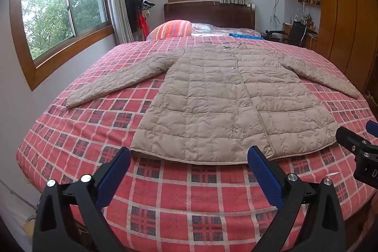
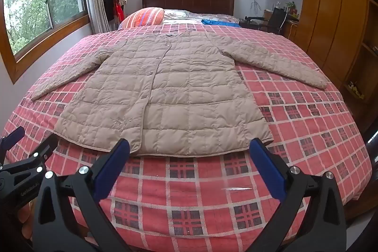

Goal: Fold large clothes

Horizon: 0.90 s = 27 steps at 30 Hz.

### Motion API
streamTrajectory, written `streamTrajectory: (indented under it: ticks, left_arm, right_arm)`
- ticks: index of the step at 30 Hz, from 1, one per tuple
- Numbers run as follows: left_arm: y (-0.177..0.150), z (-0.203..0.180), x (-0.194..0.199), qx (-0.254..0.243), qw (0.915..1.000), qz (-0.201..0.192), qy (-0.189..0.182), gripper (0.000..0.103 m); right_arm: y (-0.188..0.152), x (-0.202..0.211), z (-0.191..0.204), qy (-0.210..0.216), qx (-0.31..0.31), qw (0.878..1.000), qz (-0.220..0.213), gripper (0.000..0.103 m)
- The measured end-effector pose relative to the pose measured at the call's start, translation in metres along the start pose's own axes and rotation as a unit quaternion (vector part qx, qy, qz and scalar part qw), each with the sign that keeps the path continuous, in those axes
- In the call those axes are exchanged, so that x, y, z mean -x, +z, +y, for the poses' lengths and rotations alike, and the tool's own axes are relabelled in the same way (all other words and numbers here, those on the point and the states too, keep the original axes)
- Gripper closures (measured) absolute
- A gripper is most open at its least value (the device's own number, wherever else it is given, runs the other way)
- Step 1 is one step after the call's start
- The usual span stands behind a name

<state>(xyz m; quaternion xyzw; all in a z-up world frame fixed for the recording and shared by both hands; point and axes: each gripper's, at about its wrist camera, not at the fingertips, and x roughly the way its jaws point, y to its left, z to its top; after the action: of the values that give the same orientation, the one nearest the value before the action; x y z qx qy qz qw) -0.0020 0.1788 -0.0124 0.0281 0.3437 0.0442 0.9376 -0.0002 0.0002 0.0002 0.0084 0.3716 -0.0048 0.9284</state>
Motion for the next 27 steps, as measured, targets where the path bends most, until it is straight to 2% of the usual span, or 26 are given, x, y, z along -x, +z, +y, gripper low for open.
streamTrajectory:
  ticks: [10, 27]
  left_arm:
    - [-0.0014, -0.0033, 0.0057, 0.001, 0.9999, -0.01, -0.012, 0.004]
    - [0.0018, -0.001, 0.0013, 0.001, 1.0, -0.006, -0.002, 0.004]
  right_arm:
    - [-0.0016, 0.0006, 0.0018, 0.002, -0.002, 1.0, 0.003, 0.002]
    - [-0.0019, -0.0032, 0.0011, 0.002, -0.002, 1.0, 0.005, 0.002]
